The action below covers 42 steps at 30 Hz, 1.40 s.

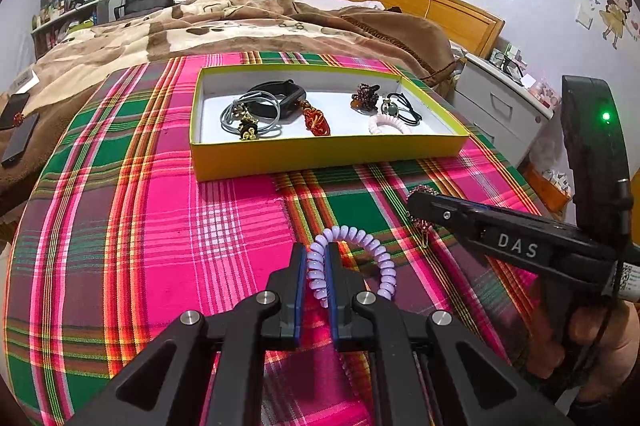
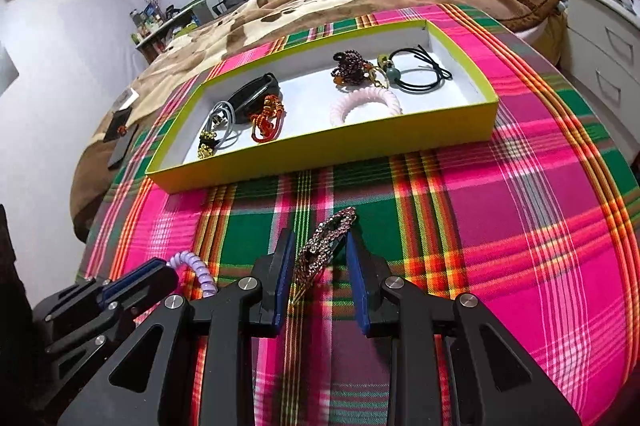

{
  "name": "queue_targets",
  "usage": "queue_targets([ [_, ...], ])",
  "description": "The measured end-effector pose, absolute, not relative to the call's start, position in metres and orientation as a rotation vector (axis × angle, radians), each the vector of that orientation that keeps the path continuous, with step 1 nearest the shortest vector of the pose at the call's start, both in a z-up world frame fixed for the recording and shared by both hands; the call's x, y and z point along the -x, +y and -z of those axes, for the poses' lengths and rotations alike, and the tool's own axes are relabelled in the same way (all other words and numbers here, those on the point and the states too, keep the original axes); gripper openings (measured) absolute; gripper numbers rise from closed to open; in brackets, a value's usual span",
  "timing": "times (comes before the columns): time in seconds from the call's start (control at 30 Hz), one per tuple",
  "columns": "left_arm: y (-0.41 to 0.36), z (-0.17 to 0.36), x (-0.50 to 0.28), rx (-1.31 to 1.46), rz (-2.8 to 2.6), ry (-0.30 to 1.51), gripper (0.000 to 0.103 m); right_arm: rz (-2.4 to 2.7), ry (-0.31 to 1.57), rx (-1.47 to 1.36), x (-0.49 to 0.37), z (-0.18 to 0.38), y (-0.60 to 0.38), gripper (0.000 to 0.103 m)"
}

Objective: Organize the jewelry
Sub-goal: 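Close the right tool on the brown beaded chain bracelet while the left tool lifts the lavender coil, then carry the lavender coil with the left tool while the right tool carries the chain bracelet into the box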

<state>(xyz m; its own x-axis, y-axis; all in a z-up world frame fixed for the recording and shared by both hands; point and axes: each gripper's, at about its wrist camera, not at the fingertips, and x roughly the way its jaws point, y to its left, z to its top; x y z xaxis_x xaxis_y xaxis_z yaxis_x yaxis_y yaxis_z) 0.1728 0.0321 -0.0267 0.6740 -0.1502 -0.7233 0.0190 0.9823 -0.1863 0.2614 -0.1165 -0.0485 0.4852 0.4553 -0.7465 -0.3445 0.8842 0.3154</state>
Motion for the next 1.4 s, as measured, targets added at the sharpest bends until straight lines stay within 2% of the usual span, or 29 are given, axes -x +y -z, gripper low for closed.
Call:
queue_targets([
  [0.03,0.032,0.026,-0.173,0.169,0.095,0.826,0.009,-0.485,0.945,-0.113,-0.261,0.048,-0.114,0.027],
  [0.1,0.032,0.026,-0.173,0.167,0.094,0.825,0.009,-0.48,0.942,-0.084,-0.261,0.047,-0.111,0.018],
  [0.4,0.031,0.023,-0.17,0.153,0.082,0.819,0.009,-0.505,0.93,-0.08,-0.256,0.045,-0.114,0.015],
  [0.5,0.031,0.022,-0.169,0.15,0.081,0.816,0.009,-0.518,0.921,-0.087,-0.254,0.042,-0.116,0.008],
  [0.77,0.027,0.017,-0.164,0.14,0.08,0.81,0.009,-0.537,0.917,-0.081,-0.247,0.041,-0.119,0.008],
  [1.4,0.019,-0.023,-0.15,0.101,0.079,0.716,0.009,-0.56,0.79,-0.112,-0.217,-0.007,-0.144,0.008],
])
